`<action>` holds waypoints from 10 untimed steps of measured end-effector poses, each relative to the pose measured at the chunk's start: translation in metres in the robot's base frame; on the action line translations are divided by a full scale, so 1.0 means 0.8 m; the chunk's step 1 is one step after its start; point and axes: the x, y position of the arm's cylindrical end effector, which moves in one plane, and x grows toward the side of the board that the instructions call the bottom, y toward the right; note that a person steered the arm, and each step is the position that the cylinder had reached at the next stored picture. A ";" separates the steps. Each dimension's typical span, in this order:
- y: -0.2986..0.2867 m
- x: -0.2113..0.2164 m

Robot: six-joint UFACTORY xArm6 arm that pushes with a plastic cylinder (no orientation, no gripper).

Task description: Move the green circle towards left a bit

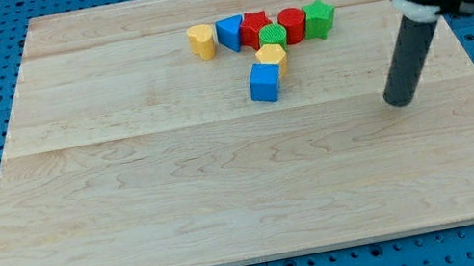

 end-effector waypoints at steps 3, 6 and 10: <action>-0.009 -0.102; -0.078 -0.103; -0.173 -0.120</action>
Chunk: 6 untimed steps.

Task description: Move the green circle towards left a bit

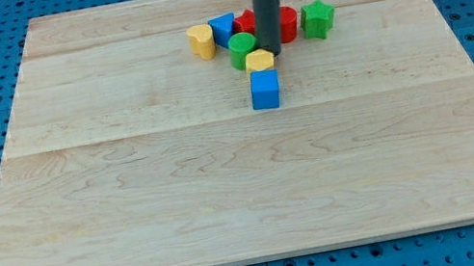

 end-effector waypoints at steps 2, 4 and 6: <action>0.077 0.041; -0.023 0.069; -0.077 0.073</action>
